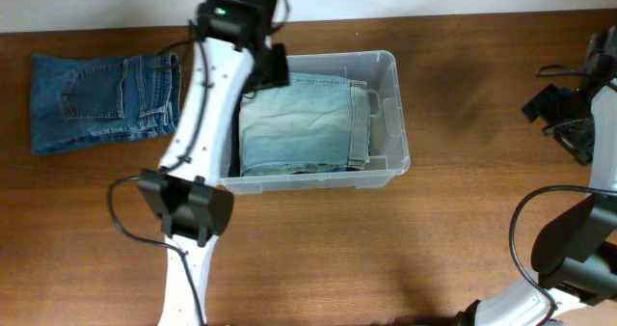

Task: Pack container
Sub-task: 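Release the denim and press it flat with the left gripper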

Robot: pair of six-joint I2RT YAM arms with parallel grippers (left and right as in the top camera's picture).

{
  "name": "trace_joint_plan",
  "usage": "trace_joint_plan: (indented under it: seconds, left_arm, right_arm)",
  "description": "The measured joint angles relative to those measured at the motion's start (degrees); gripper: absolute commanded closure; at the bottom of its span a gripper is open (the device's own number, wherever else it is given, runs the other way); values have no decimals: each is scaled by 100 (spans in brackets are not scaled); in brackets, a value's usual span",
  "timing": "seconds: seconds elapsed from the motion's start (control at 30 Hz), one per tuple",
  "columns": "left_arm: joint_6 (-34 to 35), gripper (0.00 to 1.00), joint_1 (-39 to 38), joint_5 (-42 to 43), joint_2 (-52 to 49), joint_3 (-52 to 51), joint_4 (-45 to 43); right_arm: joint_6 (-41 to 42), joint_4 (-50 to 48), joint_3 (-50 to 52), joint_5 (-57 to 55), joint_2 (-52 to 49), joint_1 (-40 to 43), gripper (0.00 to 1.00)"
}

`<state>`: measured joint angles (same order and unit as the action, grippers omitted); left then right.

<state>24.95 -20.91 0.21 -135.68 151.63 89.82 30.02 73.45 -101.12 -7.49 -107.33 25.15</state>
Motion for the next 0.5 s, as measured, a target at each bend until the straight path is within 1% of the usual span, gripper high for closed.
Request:
trace_joint_plan:
  seconds: [0.03, 0.07, 0.17, 0.23, 0.27, 0.37, 0.5]
  left_arm:
    - [-46, 47, -136, -4, 0, 0, 0]
    - [-72, 51, -262, -4, -11, 2, 4]
    - [-166, 66, -616, -4, -133, 42, 90]
    - [-188, 79, -765, 0, -315, 63, 138]
    - [-214, 83, -804, -4, -428, 63, 157]
    - [-238, 89, -839, 0, -811, 63, 234]
    - [-229, 89, -839, 44, -1263, 52, 254]
  right_arm:
    - [-2, 0, 0, 0, 0, 0, 2]
    - [-2, 0, 0, 0, 0, 0, 2]
    - [-2, -2, 0, -2, 0, 0, 2]
    - [-4, -2, 0, 0, 0, 0, 2]
    - [2, 0, 0, 0, 0, 0, 2]
    - [-4, 0, 0, 0, 0, 0, 2]
    - [-2, 0, 0, 0, 0, 0, 2]
